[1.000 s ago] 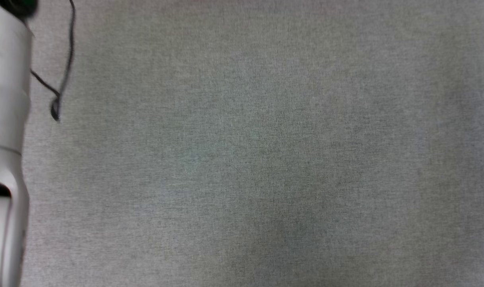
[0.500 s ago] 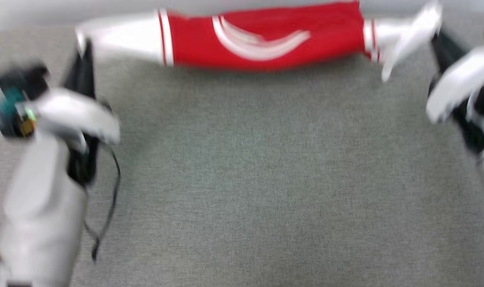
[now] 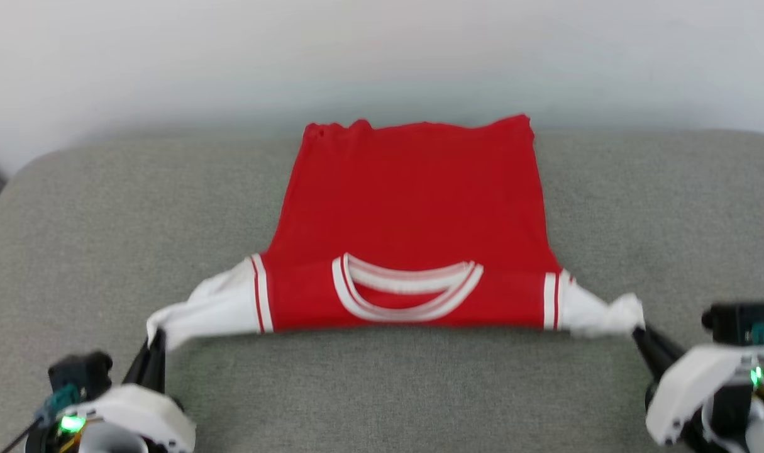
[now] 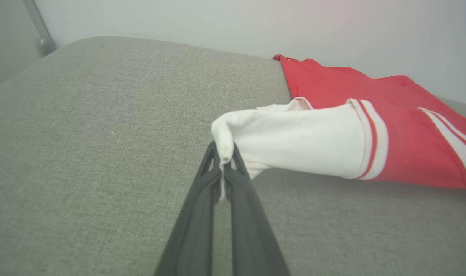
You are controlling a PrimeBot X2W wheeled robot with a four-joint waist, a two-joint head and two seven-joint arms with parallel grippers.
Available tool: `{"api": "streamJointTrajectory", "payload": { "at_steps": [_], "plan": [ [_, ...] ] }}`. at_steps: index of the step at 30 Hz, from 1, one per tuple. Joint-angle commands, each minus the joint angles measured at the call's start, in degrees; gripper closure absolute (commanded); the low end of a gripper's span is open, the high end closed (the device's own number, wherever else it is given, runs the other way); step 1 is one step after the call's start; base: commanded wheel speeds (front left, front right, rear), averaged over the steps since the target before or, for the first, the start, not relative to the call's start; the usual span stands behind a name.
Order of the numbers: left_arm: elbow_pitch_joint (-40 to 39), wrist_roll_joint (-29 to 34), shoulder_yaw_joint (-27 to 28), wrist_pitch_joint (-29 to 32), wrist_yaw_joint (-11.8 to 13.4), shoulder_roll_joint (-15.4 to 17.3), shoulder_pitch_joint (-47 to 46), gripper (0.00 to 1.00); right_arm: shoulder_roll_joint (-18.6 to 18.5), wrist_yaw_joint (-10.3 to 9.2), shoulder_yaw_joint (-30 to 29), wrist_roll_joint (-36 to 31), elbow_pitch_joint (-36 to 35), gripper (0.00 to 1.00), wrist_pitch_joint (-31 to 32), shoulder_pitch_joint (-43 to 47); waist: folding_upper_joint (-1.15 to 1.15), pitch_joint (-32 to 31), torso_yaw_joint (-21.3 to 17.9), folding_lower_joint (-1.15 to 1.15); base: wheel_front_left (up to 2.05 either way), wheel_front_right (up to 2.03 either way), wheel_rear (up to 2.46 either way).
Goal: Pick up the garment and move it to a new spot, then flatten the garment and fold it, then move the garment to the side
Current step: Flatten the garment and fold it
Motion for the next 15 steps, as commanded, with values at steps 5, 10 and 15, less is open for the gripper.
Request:
{"api": "streamJointTrajectory", "payload": {
  "at_steps": [5, 10, 15],
  "plan": [
    [-6.3, -0.3, 0.2, 2.7, 3.2, 1.2, 9.9, 1.00, 3.3, -0.06, -3.9, -1.9, -6.9, 1.00, 5.2, 11.8, 0.00, -4.9, 0.4, 0.02, 0.00, 0.00, 0.00],
    [-13.8, -0.9, 0.6, 5.6, 6.6, 1.8, 18.7, 1.00, 6.8, -0.06, -8.4, -4.3, -14.9, 1.00, 12.0, 23.2, 0.00, -5.6, 0.9, 0.02, 0.00, 0.00, 0.00],
    [-19.0, -1.0, 0.4, 8.0, 9.1, 2.0, 24.0, 1.00, 9.4, -0.06, -11.0, -6.2, -19.7, 1.00, 19.3, 30.7, 0.00, -5.3, 1.1, 0.02, 0.00, 0.00, 0.00]
  ]
}}
